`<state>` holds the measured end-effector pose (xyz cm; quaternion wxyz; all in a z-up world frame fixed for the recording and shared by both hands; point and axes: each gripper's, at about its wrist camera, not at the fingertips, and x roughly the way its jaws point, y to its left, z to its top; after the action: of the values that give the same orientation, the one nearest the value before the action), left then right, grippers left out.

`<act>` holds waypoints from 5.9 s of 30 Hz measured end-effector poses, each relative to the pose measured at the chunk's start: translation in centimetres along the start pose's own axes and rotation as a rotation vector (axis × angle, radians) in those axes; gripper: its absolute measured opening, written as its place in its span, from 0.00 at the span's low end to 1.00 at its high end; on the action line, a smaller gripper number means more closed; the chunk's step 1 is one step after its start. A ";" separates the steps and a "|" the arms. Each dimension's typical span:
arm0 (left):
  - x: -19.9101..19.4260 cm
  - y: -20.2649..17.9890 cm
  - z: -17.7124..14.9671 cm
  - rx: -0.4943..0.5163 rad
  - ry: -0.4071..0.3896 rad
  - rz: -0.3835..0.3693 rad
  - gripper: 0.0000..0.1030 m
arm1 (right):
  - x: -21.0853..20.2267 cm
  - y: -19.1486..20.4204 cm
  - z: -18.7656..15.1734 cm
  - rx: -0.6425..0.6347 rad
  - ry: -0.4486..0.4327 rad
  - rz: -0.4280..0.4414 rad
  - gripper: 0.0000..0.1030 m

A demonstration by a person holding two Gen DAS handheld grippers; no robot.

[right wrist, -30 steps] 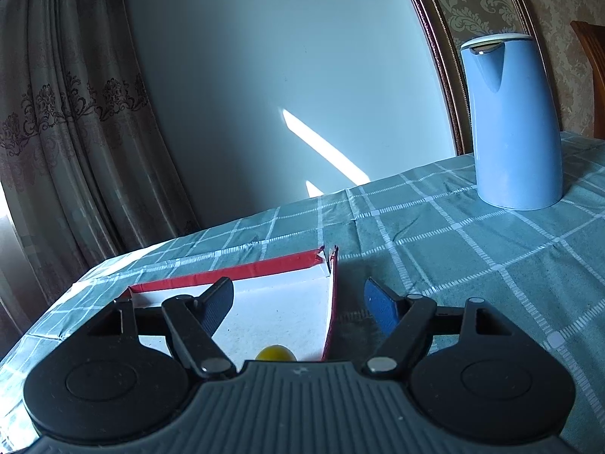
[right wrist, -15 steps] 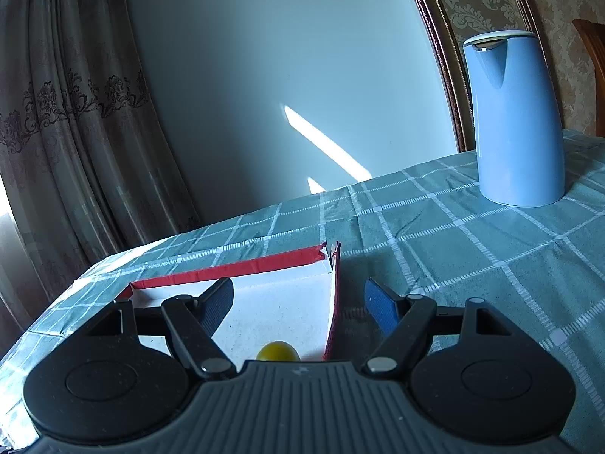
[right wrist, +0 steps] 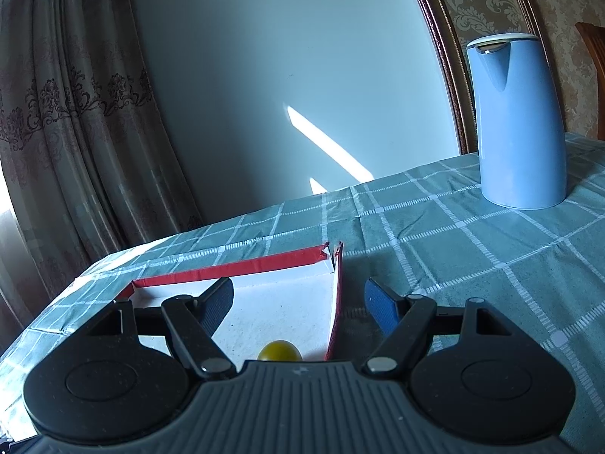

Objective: Organize fruits
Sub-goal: 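Reach the left tool to the orange mandarin and grasp it, then carry the mandarin into the red tray and open the left tool, then move the right tool to the dark cut eggplant piece and grasp it, then lift the eggplant piece with the right tool over the red tray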

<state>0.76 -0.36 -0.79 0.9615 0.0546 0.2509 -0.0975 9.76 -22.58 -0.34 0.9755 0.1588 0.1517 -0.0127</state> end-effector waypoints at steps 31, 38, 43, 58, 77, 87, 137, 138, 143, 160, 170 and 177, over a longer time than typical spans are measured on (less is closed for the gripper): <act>8.3 1.1 10.5 -0.013 -0.070 0.094 0.34 | 0.1 0.3 -0.1 0.004 0.008 0.032 0.74; 12.2 2.3 9.5 -0.054 0.014 0.121 0.36 | 0.1 1.1 -0.3 -0.028 0.014 0.044 0.74; 10.9 2.7 9.3 -0.076 -0.022 0.130 0.48 | 0.1 1.3 -0.4 -0.035 0.021 0.043 0.74; 0.5 3.2 4.3 -0.095 -0.144 0.144 0.82 | -0.3 1.3 -0.5 -0.035 0.005 0.035 0.74; -2.3 9.4 0.1 -0.361 -0.193 0.142 1.00 | -4.3 1.2 -2.8 -0.100 0.046 0.094 0.74; -1.3 8.3 0.7 -0.297 -0.138 0.203 1.00 | -4.6 2.0 -5.5 -0.249 0.194 0.057 0.74; -0.6 8.7 0.6 -0.319 -0.101 0.215 1.00 | -5.7 8.3 -2.8 -0.355 0.053 -0.047 0.32; -0.6 8.7 0.5 -0.320 -0.101 0.214 1.00 | -5.5 8.4 -2.7 -0.357 0.052 -0.051 0.32; -0.5 8.8 0.6 -0.324 -0.094 0.206 1.00 | -4.3 8.6 -2.3 -0.370 0.056 -0.065 0.32; -0.4 8.9 0.6 -0.334 -0.093 0.190 1.00 | -4.8 6.8 -2.8 -0.363 0.091 0.002 0.34; -0.3 9.0 0.6 -0.338 -0.092 0.183 1.00 | -6.2 3.0 -4.5 -0.387 0.203 0.051 0.71; -0.3 9.0 0.6 -0.341 -0.090 0.180 1.00 | -4.2 4.0 -7.2 -0.423 0.329 0.022 0.66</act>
<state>2.77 8.41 0.37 0.9719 -0.0914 0.2148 0.0303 3.95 -16.63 -4.32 0.9492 -0.0470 0.3059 0.0561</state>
